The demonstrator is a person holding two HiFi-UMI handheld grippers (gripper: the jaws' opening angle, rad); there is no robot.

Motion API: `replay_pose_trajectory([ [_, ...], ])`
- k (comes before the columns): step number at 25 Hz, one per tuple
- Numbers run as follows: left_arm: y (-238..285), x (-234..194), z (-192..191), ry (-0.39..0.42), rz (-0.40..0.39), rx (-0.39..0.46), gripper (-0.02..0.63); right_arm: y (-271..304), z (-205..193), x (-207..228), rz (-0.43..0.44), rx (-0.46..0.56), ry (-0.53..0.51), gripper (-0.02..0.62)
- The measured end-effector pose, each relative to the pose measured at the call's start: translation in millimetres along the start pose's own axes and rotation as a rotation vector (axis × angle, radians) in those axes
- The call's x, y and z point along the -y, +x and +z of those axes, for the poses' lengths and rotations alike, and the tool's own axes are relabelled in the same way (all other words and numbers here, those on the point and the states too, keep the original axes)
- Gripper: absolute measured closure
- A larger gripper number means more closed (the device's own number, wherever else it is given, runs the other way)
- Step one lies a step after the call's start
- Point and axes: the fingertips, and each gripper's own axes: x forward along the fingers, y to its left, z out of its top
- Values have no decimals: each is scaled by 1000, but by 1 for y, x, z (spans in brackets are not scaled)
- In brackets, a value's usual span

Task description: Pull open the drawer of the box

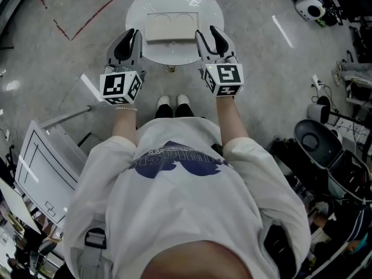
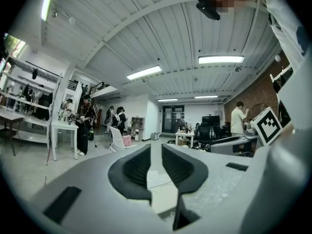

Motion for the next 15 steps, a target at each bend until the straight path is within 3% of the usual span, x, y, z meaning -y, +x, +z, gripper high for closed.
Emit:
replay_pose_trajectory([
  [2, 0, -4, -9, -15, -5, -19, 467, -1, -10, 4, -15, -31, 32, 415],
  [4, -7, -13, -14, -12, -5, -35, 430, -5, -18, 0, -48, -56, 38, 403],
  [9, -8, -31, -19, -20, 1, -73, 423, -4, -55, -7, -95, -148, 97, 380],
  [15, 11, -40, -22, -19, -14, -84, 423, 17, -126, -26, -72, -308, 163, 380],
])
